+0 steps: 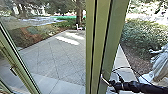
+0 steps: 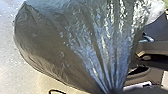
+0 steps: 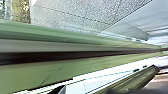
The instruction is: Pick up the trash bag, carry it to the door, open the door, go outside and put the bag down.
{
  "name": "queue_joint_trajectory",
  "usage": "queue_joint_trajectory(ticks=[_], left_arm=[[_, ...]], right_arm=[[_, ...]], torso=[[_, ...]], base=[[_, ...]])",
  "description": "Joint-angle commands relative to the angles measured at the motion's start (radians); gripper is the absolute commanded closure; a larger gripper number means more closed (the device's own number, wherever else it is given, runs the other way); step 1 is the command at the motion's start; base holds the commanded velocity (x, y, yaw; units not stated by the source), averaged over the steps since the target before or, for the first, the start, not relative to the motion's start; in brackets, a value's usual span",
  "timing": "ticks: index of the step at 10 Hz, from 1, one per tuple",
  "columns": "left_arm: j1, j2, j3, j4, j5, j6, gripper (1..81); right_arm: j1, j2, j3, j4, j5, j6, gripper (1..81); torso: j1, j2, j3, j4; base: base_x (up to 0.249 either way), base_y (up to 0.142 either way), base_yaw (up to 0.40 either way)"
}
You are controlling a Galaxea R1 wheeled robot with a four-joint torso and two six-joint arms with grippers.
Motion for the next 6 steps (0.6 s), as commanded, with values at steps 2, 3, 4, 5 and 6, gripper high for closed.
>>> queue_joint_trajectory(ticks=[2, 3, 4, 5, 6], left_arm=[[-0.022, -0.007, -0.001, -0.007, 0.066, -0.002, 81.1], [-0.02, -0.007, -0.001, -0.007, 0.066, -0.002, 81.1], [-0.018, -0.007, -0.001, -0.006, 0.066, -0.002, 81.1], [-0.018, -0.007, -0.001, -0.006, 0.066, -0.002, 81.1], [-0.018, -0.005, -0.001, -0.003, 0.066, -0.002, 81.1]], right_arm=[[0.266, -0.124, -0.06, 0.04, -0.082, 0.105, 1.0], [0.283, -0.134, -0.047, 0.035, -0.108, 0.1, 1.0], [0.297, -0.153, -0.032, 0.035, -0.12, 0.091, 1.0], [0.309, -0.174, -0.011, 0.035, -0.13, 0.089, 1.0], [0.323, -0.19, 0.003, 0.035, -0.143, 0.089, 1.0]], torso=[[0.0, 0.0, 0.0, 0.0], [0.001, 0.001, 0.0, 0.0], [0.002, 0.001, 0.0, 0.0], [0.002, 0.001, 0.0, 0.0], [0.002, 0.001, 0.0, 0.0]], base=[[0.0, 0.0, 0.0], [0.0, 0.0, 0.0], [0.0, 0.0, 0.0], [0.0, 0.0, 0.0], [0.0, 0.0, 0.0]])
